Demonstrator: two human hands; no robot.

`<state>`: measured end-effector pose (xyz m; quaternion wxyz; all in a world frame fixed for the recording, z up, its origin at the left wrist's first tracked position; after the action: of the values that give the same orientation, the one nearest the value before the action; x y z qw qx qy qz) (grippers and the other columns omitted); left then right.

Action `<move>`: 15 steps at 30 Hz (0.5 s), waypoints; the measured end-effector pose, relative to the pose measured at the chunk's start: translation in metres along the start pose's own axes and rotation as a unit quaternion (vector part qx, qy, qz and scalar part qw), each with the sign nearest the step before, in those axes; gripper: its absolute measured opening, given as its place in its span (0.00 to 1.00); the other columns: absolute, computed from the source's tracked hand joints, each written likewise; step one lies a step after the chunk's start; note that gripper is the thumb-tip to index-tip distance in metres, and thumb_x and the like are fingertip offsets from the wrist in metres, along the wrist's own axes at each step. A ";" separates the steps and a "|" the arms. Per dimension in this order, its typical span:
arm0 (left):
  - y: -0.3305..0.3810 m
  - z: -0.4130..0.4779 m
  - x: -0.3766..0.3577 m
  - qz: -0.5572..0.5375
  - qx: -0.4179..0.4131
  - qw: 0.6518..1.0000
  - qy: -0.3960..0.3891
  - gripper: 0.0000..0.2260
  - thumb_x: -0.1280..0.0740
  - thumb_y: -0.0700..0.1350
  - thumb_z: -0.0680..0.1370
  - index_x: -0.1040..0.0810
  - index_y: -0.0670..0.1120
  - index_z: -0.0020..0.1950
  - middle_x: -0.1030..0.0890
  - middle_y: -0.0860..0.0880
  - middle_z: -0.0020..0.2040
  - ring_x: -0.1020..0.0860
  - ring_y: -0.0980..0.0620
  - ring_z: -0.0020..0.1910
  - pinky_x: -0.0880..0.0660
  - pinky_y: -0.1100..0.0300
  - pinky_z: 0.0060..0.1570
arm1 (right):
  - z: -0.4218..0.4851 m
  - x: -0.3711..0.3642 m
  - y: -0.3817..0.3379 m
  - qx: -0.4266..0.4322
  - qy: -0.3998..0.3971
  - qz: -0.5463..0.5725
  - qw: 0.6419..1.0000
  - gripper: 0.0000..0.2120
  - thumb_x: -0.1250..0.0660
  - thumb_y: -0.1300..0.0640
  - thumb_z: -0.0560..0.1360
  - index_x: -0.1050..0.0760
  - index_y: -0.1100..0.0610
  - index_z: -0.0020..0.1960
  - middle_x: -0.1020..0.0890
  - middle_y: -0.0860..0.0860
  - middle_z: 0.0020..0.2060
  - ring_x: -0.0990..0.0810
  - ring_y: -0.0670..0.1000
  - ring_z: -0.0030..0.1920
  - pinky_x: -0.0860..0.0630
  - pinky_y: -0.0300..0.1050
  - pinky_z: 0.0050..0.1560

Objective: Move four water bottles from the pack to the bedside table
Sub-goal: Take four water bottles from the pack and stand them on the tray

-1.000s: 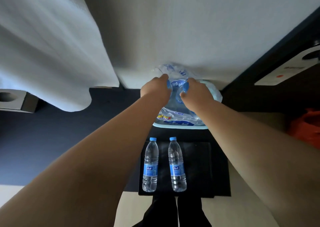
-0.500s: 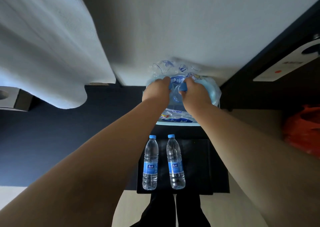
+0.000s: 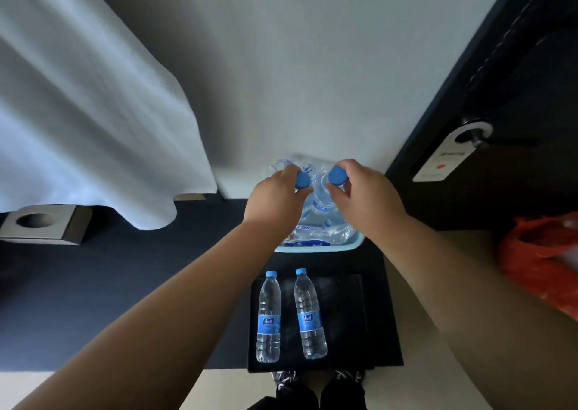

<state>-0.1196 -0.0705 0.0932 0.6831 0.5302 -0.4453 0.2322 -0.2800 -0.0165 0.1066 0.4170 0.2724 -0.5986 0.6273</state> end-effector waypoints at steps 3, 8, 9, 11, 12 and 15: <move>0.018 -0.022 0.015 0.007 -0.029 1.000 0.007 0.13 0.32 0.52 0.81 0.24 0.46 0.61 0.19 0.47 0.48 0.23 0.44 0.42 0.29 0.54 0.41 | -0.016 0.025 -0.009 0.009 0.009 0.011 1.000 0.15 0.28 0.47 0.79 0.22 0.55 0.61 0.21 0.48 0.39 0.22 0.53 0.38 0.20 0.53 0.42; 0.040 -0.050 0.016 0.045 -0.075 0.996 0.003 0.15 0.32 0.56 0.81 0.23 0.46 0.59 0.18 0.48 0.44 0.22 0.43 0.40 0.31 0.55 0.37 | -0.050 0.037 -0.006 0.006 0.015 0.027 1.000 0.14 0.25 0.47 0.77 0.20 0.56 0.54 0.22 0.48 0.34 0.24 0.52 0.33 0.24 0.50 0.35; 0.041 -0.055 0.012 0.050 -0.078 0.996 -0.002 0.15 0.32 0.57 0.80 0.23 0.46 0.58 0.19 0.48 0.44 0.22 0.44 0.39 0.32 0.55 0.37 | -0.057 0.034 -0.001 0.001 0.011 0.028 1.000 0.14 0.25 0.46 0.76 0.20 0.56 0.52 0.23 0.48 0.33 0.24 0.52 0.32 0.25 0.50 0.33; 0.040 -0.063 -0.002 0.051 -0.073 0.996 -0.018 0.15 0.33 0.58 0.80 0.23 0.47 0.56 0.19 0.49 0.43 0.25 0.47 0.36 0.34 0.56 0.36 | -0.070 0.025 0.010 -0.016 -0.004 0.026 1.000 0.14 0.26 0.44 0.76 0.20 0.54 0.51 0.22 0.47 0.33 0.23 0.51 0.33 0.24 0.51 0.33; 0.038 -0.068 -0.010 0.046 -0.069 0.996 -0.027 0.15 0.34 0.58 0.80 0.23 0.47 0.56 0.18 0.49 0.44 0.25 0.48 0.37 0.34 0.56 0.36 | -0.076 0.018 0.016 -0.025 -0.014 0.027 0.999 0.14 0.26 0.43 0.76 0.20 0.53 0.52 0.21 0.47 0.34 0.23 0.50 0.34 0.23 0.51 0.34; 0.030 -0.084 -0.040 0.033 -0.047 0.996 -0.068 0.16 0.35 0.59 0.81 0.24 0.47 0.57 0.19 0.48 0.45 0.21 0.45 0.41 0.29 0.54 0.38 | -0.096 -0.003 0.034 -0.044 -0.051 0.026 0.997 0.14 0.27 0.41 0.77 0.21 0.50 0.54 0.20 0.44 0.38 0.21 0.46 0.36 0.21 0.47 0.36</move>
<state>-0.1327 0.0233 0.0709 0.6670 0.4974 -0.5185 0.1969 -0.2923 0.0793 0.0733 0.3812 0.2699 -0.6532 0.5959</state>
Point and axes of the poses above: each hand's wrist, its own z-axis towards the middle knuckle, its own x-axis out of the back of the hand, y = z × x, the point moved 9 cm from there along z, towards the middle knuckle
